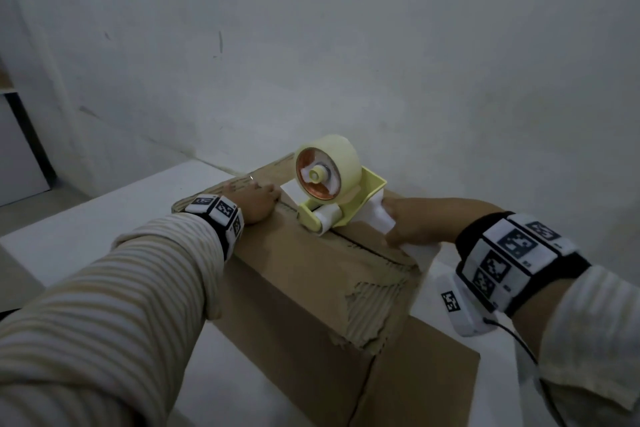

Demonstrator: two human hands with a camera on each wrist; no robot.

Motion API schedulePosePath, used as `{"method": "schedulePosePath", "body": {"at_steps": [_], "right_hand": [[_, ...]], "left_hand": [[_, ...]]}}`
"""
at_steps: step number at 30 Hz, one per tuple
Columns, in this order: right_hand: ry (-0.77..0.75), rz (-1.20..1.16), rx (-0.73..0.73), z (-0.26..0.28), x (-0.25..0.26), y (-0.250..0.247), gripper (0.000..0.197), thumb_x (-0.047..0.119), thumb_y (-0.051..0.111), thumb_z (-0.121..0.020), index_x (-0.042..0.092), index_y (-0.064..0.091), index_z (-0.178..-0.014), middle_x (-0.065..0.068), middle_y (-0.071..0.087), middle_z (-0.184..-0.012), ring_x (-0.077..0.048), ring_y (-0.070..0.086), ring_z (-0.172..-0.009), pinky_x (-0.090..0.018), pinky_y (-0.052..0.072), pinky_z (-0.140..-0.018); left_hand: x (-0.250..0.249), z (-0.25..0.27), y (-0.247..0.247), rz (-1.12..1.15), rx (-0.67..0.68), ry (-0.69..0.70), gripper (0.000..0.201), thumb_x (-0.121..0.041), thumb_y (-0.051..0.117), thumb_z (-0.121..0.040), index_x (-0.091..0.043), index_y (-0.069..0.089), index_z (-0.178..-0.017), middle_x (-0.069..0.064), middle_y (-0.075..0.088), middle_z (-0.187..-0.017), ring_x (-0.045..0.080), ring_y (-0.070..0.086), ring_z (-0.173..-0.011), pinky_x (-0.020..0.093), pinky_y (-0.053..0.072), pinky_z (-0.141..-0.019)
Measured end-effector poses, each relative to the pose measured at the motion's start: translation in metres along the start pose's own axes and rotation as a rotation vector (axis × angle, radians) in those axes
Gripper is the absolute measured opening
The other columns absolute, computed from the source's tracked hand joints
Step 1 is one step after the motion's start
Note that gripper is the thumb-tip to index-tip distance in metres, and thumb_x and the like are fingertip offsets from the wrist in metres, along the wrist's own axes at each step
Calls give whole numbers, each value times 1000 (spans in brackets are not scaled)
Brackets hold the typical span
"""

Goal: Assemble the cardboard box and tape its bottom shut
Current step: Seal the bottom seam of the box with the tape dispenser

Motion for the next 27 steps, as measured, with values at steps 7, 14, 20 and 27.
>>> {"method": "schedulePosePath", "body": {"at_steps": [7,14,20,27], "right_hand": [[-16,-59,-1,29,-13,12,53,19,54,-91,11,35,-140,-15,54,-129,-27,55,-105,-34,47,-85],[-128,-29,-145,33,-6,20,36,14,41,-97,3,47,-131,-16,59,-112,-24,49,-88,-22,33,-54],[-121,-92,-180,32,-11,30,40,22,42,-97,8,44,-135,-19,59,-124,-31,57,-107,-27,40,-77],[-95,-153,-173,52,-29,32,40,17,49,-95,11,44,-135,-11,60,-120,-24,58,-97,-16,39,-69]], "left_hand": [[-7,6,-1,31,70,11,45,-17,26,-101,-7,30,-145,18,25,-154,36,26,-140,51,19,-116],[-63,38,8,-36,198,95,54,-36,17,-104,-17,7,-153,2,-4,-162,24,-4,-149,55,7,-116],[-59,34,11,34,192,75,52,-32,28,-101,-11,24,-149,9,14,-160,28,9,-148,53,7,-119],[-65,40,11,-34,243,64,52,-34,19,-103,-21,9,-152,0,0,-162,23,0,-150,56,3,-116]]}}
Point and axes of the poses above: each hand's wrist, its own z-axis away from the middle knuckle, its own y-axis out of the palm, x = y × z, the point moved 1 cm from there along -z, towards the middle knuckle
